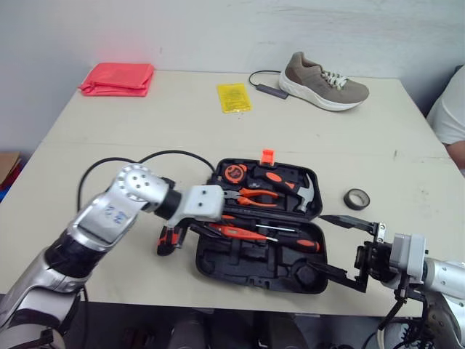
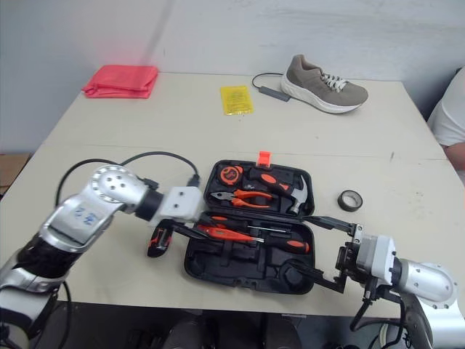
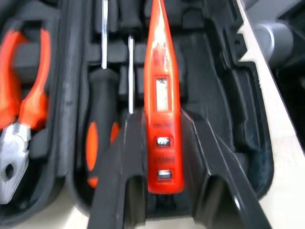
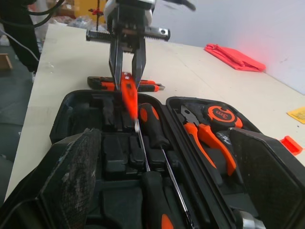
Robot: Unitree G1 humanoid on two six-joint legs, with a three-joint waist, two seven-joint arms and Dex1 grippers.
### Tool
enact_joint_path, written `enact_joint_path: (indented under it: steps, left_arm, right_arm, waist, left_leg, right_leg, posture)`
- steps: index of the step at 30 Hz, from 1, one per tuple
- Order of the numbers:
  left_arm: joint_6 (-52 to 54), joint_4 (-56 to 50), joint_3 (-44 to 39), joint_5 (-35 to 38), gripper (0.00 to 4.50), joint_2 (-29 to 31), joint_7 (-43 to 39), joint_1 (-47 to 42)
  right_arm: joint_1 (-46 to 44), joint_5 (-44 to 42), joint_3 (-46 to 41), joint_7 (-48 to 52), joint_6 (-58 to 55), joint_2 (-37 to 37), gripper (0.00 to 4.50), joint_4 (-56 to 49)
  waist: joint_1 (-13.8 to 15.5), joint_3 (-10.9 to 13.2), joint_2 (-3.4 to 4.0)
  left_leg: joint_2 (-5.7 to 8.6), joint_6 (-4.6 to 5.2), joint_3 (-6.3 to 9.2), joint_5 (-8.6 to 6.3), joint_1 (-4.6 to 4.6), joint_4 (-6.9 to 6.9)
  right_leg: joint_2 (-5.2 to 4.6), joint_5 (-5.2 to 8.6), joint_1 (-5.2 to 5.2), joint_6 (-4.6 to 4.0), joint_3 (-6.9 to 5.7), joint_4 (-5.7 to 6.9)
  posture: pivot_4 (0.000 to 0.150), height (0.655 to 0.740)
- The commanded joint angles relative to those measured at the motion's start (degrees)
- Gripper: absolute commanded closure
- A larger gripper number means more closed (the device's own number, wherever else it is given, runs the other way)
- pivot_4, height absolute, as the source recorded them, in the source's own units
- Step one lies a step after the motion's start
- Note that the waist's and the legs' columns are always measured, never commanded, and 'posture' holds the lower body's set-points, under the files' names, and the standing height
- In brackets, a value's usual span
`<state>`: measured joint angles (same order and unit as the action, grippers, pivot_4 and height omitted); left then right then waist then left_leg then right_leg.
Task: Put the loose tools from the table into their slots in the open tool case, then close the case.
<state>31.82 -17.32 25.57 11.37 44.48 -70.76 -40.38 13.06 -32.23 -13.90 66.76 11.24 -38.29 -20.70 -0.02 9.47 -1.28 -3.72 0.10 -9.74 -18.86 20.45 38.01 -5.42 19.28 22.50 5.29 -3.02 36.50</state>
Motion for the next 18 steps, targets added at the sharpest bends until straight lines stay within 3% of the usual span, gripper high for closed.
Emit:
enact_joint_path:
  steps: [1,18]
  left_arm:
    - [0.13,-0.47,3.06,-4.09,4.18,-0.73,0.20,-1.66]
    - [2.40,-0.13,6.87,-11.98,4.18,-0.14,0.22,-0.60]
  right_arm:
    - [2.45,-0.25,-2.08,-1.40,0.19,-0.29,0.00,-3.96]
    - [6.11,0.29,-4.00,-3.41,0.75,-0.56,0.00,-5.67]
  waist:
    - [-0.06,0.00,0.00]
    - [0.00,0.00,0.00]
  left_leg:
    - [0.00,0.00,0.00,0.00,0.00,0.00]
    - [-0.08,0.01,0.03,-0.01,-0.01,0.08]
  right_leg:
    - [0.00,0.00,0.00,0.00,0.07,0.00]
    - [-0.03,0.00,-0.02,-0.01,0.17,0.05]
  posture:
    - [0.150,0.7400]
    - [0.150,0.7400]
